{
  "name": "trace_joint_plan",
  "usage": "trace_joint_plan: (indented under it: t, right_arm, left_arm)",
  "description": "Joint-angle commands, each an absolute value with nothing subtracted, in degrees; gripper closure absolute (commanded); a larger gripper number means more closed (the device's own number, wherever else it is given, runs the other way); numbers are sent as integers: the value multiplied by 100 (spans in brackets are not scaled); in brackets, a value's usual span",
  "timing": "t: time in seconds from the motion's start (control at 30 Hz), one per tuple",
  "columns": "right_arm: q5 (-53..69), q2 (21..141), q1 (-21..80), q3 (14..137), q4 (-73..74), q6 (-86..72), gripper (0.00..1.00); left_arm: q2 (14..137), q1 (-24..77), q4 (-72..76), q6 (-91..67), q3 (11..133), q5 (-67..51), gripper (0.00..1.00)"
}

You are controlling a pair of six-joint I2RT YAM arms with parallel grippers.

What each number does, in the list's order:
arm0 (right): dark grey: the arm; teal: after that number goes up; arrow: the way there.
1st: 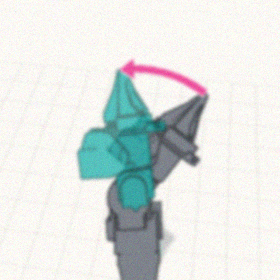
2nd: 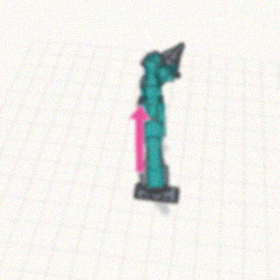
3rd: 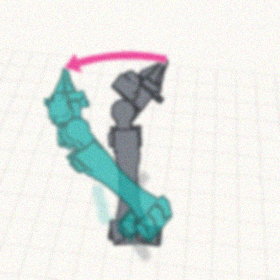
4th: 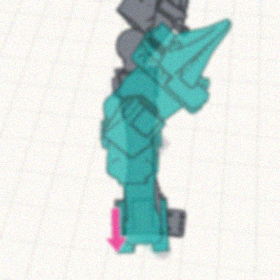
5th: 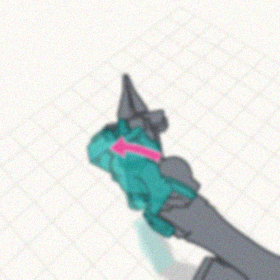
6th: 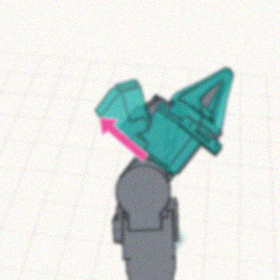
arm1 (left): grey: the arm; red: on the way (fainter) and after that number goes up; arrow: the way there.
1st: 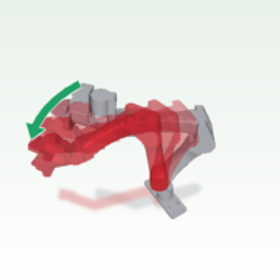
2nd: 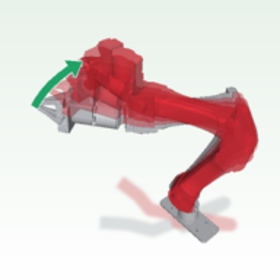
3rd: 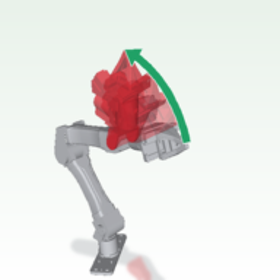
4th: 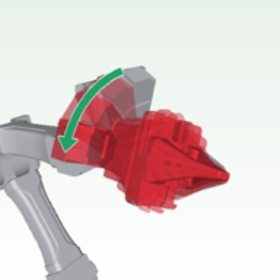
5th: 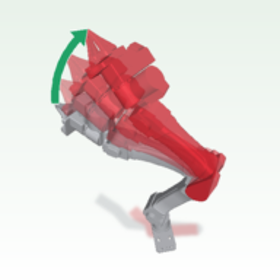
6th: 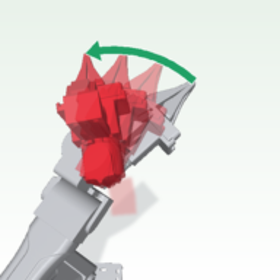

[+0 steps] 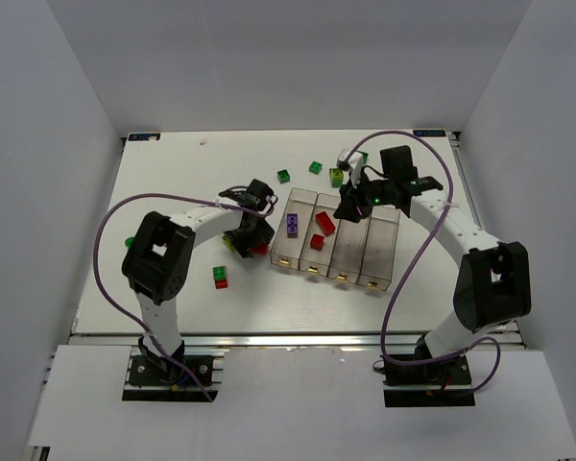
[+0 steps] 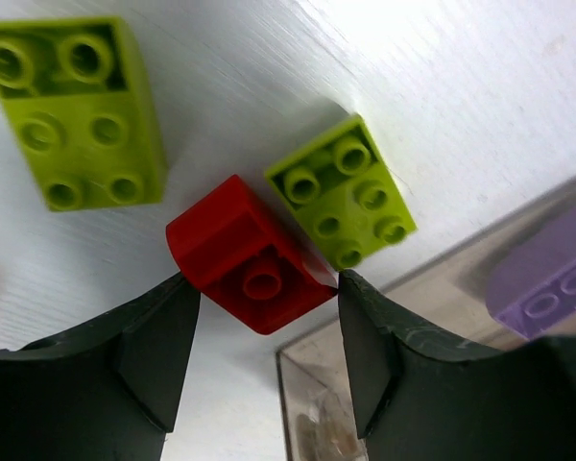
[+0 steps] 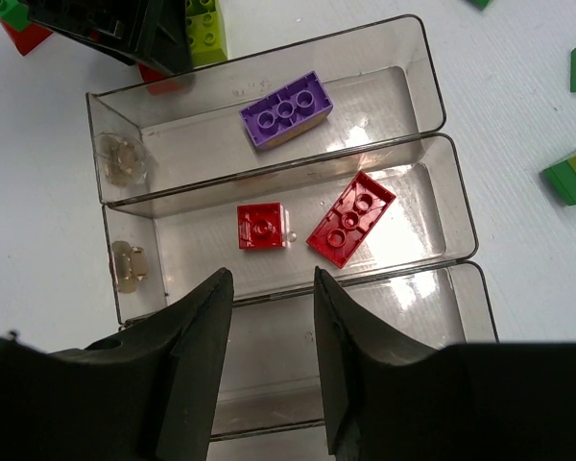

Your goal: Sort the legos into containers by color

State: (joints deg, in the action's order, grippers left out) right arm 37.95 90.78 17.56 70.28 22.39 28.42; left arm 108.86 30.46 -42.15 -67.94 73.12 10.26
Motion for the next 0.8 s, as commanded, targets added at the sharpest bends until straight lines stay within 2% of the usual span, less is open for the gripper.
trace_joint_plan:
  t: [0.0,0.17,0.33,0.57,0.77]
  right_arm:
    - [3981,8816,1714,6926,2057,2733,55]
    - [3999,8763,1714,6926,2048,2707,55]
    - [4017,8745,1714,6900,2048,2707,55]
    - [4034,8710,1714,6908,2030,2681,55]
    - [4060,8710,1714,6952,2039,2654,56]
  left_arm:
    - [10828,2997,-4516,-6741,7400,1555,31]
    - [10819,2988,-4632,-6636,7278,1836,35]
    - [10732,2988,-4588,-6469,7260,1881,45]
    - [10512,2988,-4790,-6135,7304,2162,65]
    - [9854,3050,-4624,-5486,7234,2031,85]
